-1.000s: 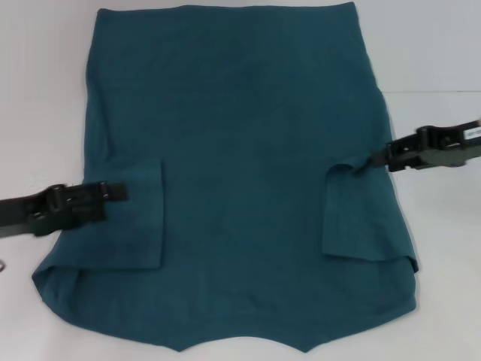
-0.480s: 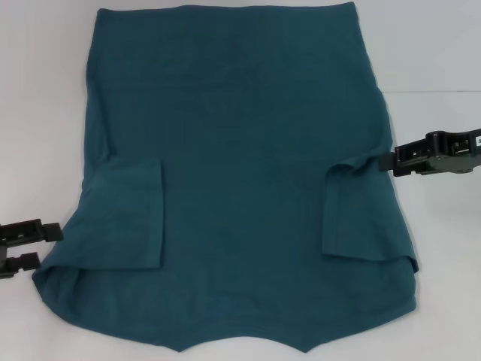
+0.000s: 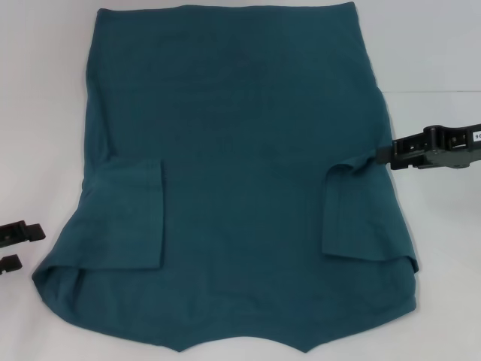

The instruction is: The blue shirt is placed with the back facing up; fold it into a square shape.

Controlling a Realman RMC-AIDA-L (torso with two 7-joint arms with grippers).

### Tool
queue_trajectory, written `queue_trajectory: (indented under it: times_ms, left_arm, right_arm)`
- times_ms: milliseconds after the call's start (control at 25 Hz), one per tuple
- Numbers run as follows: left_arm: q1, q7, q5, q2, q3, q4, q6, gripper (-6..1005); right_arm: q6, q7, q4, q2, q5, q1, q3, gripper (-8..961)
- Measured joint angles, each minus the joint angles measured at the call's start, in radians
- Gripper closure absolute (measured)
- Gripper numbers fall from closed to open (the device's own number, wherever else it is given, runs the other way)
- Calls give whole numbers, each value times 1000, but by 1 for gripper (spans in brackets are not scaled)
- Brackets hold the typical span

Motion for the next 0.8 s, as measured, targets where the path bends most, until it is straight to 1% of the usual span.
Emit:
queue_trajectory:
  times_ms: [120, 280, 800]
  left_arm:
    - [1, -3, -1, -1, -21, -28, -26, 171]
    - [1, -4, -2, -1, -28, -63, -62, 174]
    - [0, -4, -7, -2, -28, -105, -100, 184]
  right_arm:
    - [0, 0, 0, 3, 0, 1, 5, 518]
    - [1, 0, -1, 3, 1, 1, 10, 518]
    - [0, 0, -1, 5, 2, -3, 24, 516]
